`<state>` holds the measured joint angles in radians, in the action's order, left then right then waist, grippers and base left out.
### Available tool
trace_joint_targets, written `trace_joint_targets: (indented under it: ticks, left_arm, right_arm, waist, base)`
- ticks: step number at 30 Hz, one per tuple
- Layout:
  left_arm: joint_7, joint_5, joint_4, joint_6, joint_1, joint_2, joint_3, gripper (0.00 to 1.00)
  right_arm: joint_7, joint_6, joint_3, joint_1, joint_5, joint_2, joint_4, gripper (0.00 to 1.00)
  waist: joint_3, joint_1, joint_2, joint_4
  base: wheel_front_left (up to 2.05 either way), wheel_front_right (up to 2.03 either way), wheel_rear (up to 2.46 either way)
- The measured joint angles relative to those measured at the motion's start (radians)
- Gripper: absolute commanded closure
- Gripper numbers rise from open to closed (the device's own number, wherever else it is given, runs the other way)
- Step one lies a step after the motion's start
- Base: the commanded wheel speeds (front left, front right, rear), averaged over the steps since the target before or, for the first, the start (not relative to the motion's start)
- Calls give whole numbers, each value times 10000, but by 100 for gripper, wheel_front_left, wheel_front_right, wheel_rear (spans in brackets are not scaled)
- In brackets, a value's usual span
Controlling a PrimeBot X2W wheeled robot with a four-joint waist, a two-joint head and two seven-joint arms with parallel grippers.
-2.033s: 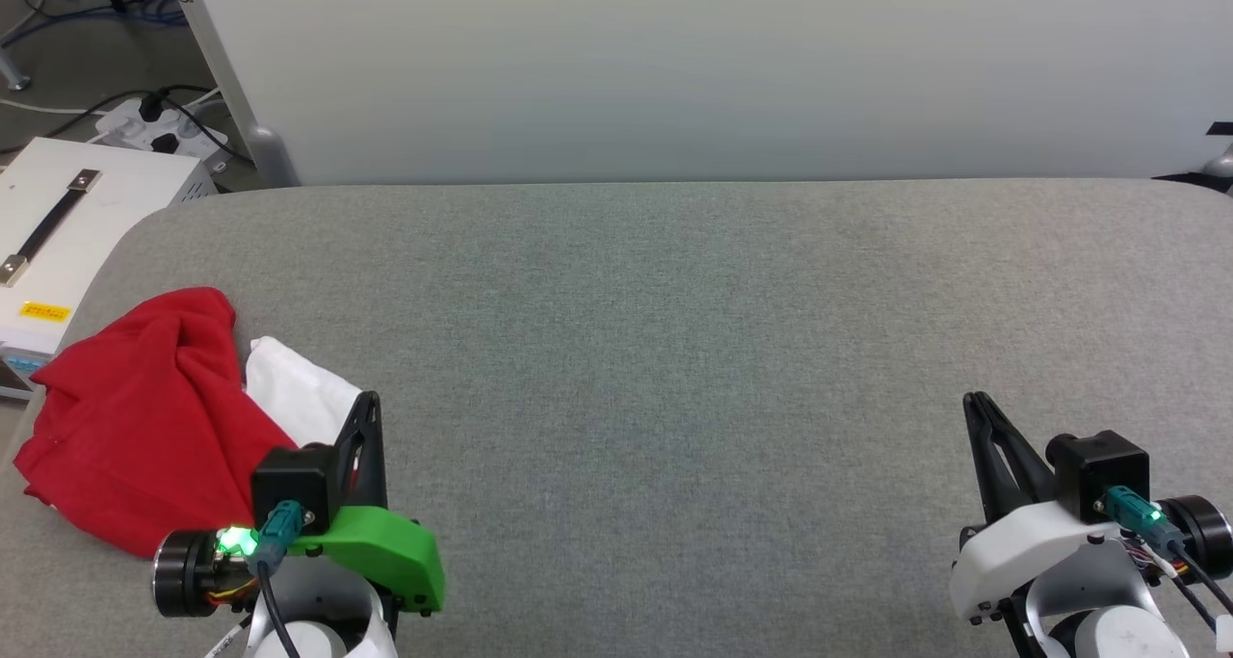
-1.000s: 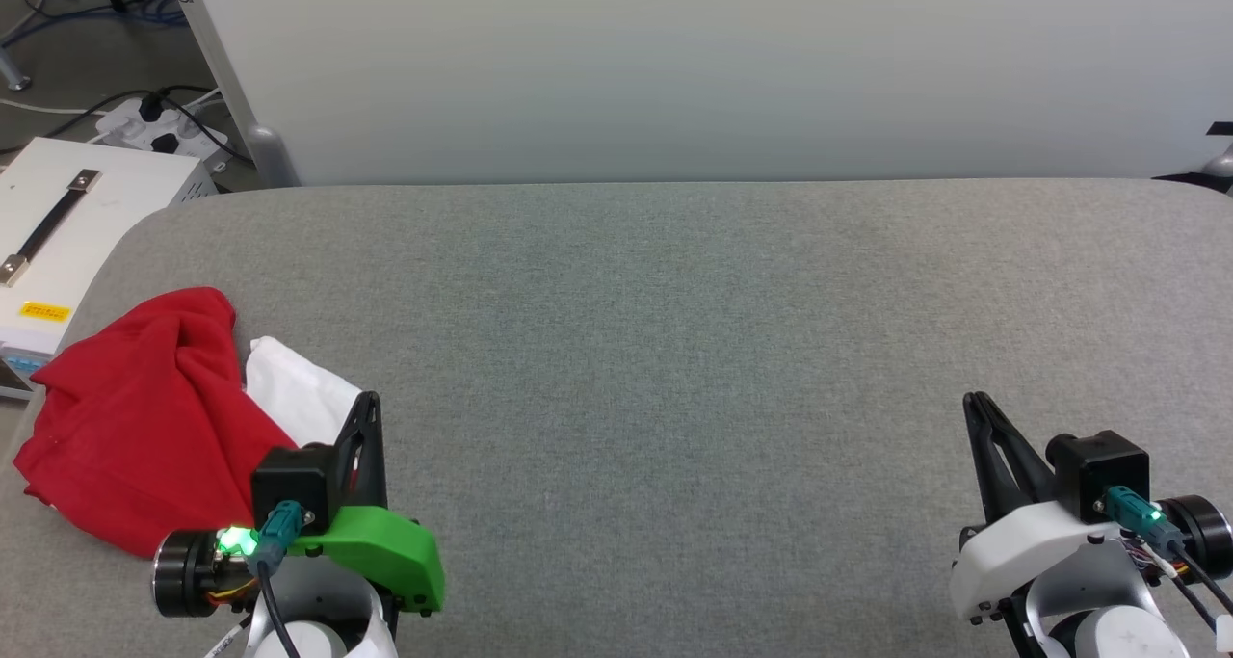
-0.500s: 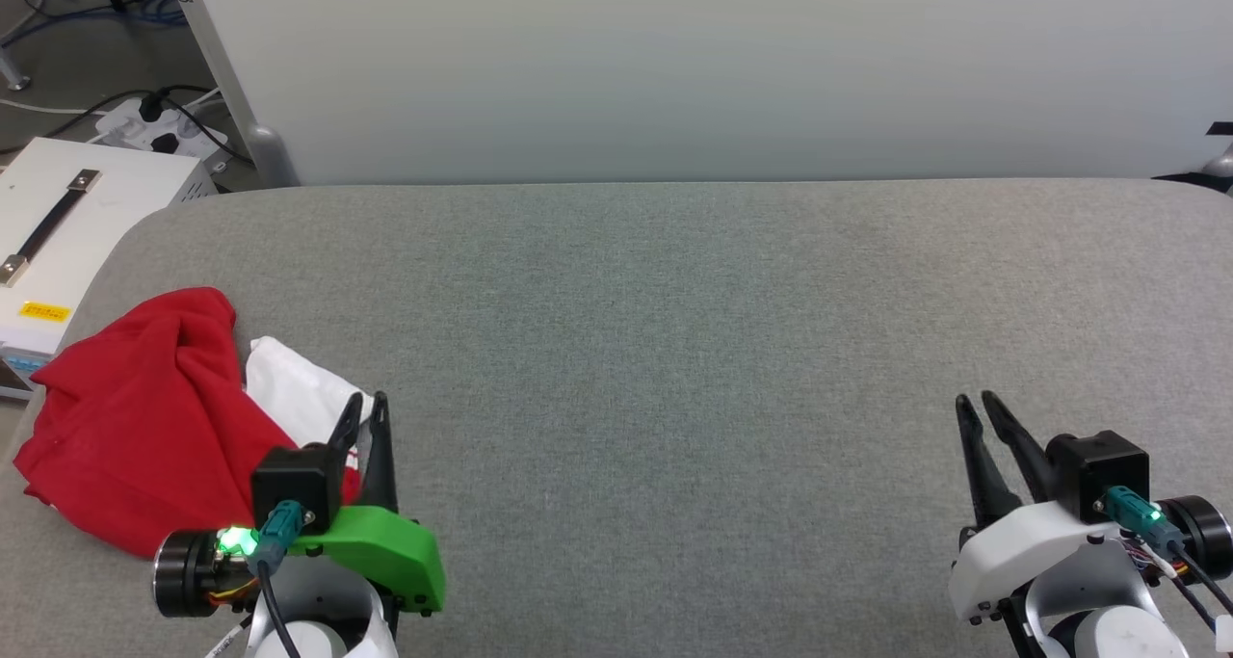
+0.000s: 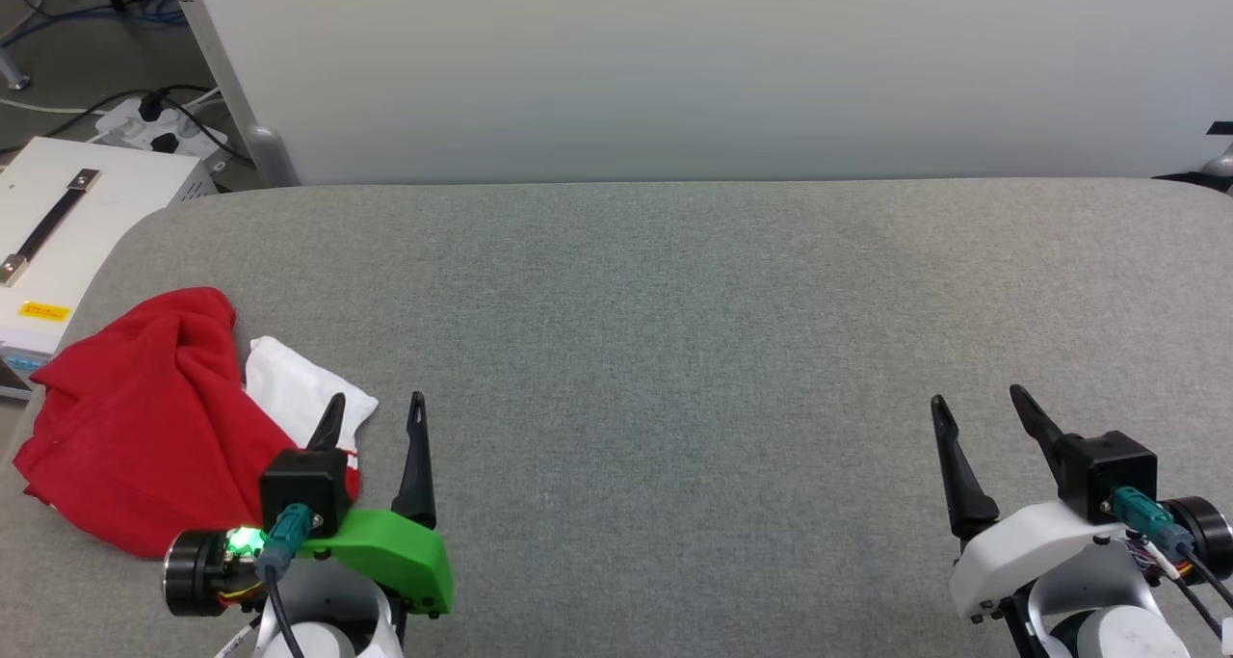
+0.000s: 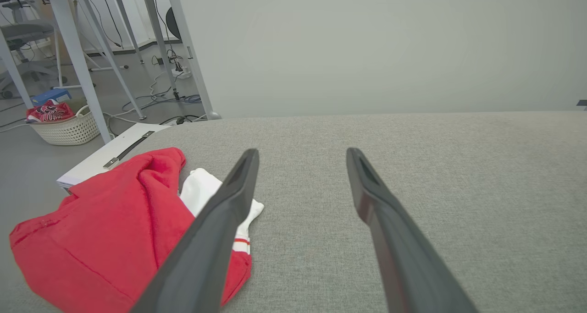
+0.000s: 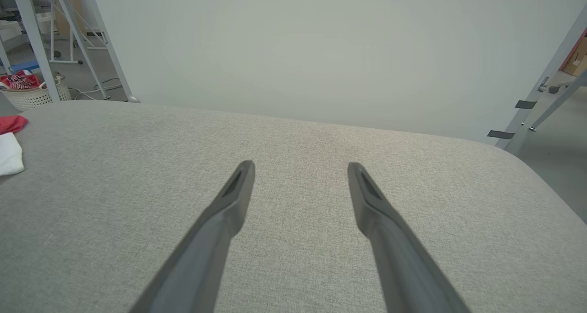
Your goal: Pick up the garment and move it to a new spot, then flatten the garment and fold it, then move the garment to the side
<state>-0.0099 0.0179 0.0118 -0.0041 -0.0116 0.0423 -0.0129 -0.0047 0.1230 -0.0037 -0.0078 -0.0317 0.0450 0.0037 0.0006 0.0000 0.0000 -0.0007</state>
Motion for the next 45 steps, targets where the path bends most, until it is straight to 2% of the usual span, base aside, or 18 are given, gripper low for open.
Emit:
trace_joint_targets:
  ticks: [15,24,35,45]
  left_arm:
    - [-378,272,159,-6,-12,0,-153,0]
    - [-535,364,247,-6,-42,0,-136,0]
    - [-796,596,299,-6,-106,2,52,0]
    - [-1026,755,374,-15,-110,4,242,0]
  right_arm:
    - [-174,0,-63,2,-416,2,-278,0]
    - [-163,0,58,12,-433,2,-581,0]
    - [-71,0,347,77,-370,4,-832,0]
    - [4,0,627,79,-322,52,-989,0]
  waist:
    - [26,1,0,39]
    - [57,1,0,329]
    - [111,0,0,1173]
    - [160,1,0,2288]
  base:
    - [0,0,0]
    - [0,0,0]
    - [0,0,0]
    - [0,0,0]
